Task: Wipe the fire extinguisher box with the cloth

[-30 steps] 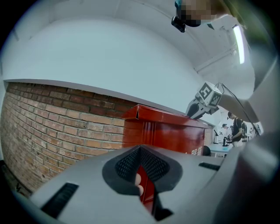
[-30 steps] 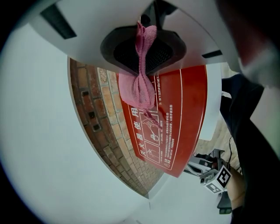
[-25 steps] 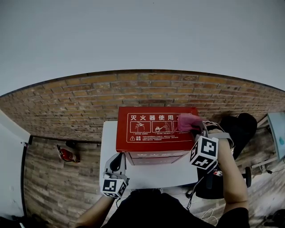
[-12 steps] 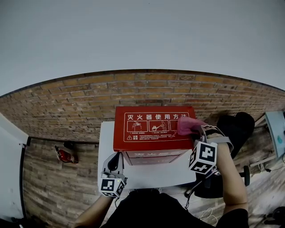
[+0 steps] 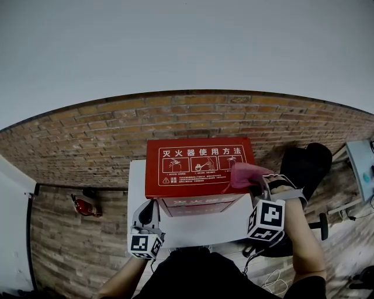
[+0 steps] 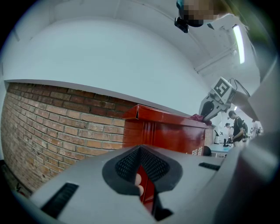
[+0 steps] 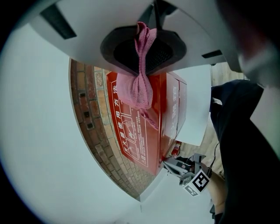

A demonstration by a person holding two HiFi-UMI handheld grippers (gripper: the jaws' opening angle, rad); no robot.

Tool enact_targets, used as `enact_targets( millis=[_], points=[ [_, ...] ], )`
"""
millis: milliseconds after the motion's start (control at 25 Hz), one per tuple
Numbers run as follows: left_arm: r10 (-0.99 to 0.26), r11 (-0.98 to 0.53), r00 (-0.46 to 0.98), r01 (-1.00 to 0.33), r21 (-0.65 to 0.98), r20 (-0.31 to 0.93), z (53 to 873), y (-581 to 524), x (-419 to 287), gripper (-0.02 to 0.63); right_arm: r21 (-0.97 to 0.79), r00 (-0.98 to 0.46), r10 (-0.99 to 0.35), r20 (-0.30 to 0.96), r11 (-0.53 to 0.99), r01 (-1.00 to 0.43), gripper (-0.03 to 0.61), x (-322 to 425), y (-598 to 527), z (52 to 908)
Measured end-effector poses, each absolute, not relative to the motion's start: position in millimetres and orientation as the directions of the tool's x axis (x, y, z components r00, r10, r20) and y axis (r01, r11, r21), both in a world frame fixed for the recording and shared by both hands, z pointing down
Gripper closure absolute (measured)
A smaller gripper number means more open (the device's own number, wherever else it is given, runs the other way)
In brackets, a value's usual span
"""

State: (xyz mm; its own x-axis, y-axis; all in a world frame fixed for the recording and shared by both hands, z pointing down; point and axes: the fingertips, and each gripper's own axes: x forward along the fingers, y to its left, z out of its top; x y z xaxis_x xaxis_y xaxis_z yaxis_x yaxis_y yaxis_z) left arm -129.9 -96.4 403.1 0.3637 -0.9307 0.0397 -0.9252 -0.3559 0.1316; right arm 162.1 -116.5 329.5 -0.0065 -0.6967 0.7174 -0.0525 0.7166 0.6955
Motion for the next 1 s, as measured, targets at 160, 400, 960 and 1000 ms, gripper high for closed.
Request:
enact_targets(
  millis=[160, 400, 960, 1000],
  points=[
    [-0.93, -0.356, 0.364, -0.925, 0.135, 0.039, 403.7, -96.4, -129.6, 0.597, 0.698, -0.004, -0.699, 0.715, 0.715, -0.039, 0.526, 160.2, -108.0, 330.9],
    [-0.931, -0.356, 0.364, -0.925, 0.13, 0.038, 403.6, -96.5, -130.1, 0.597, 0.706, -0.002, -0.707, 0.708, 0.707, -0.021, 0.526, 154.1, -105.8, 331.2],
    [-0.928, -0.363, 0.371, -0.922, 0.132, 0.043, 403.0, -96.5, -129.5, 0.597, 0.72, -0.005, -0.721, 0.693, 0.692, 0.055, 0.526, 125.0, -103.4, 332.7],
    [-0.928, -0.363, 0.371, -0.922, 0.132, 0.042, 402.8, -96.7, -129.6, 0.597, 0.72, -0.006, -0.721, 0.693, 0.691, 0.057, 0.526, 123.3, -103.5, 333.0]
  ],
)
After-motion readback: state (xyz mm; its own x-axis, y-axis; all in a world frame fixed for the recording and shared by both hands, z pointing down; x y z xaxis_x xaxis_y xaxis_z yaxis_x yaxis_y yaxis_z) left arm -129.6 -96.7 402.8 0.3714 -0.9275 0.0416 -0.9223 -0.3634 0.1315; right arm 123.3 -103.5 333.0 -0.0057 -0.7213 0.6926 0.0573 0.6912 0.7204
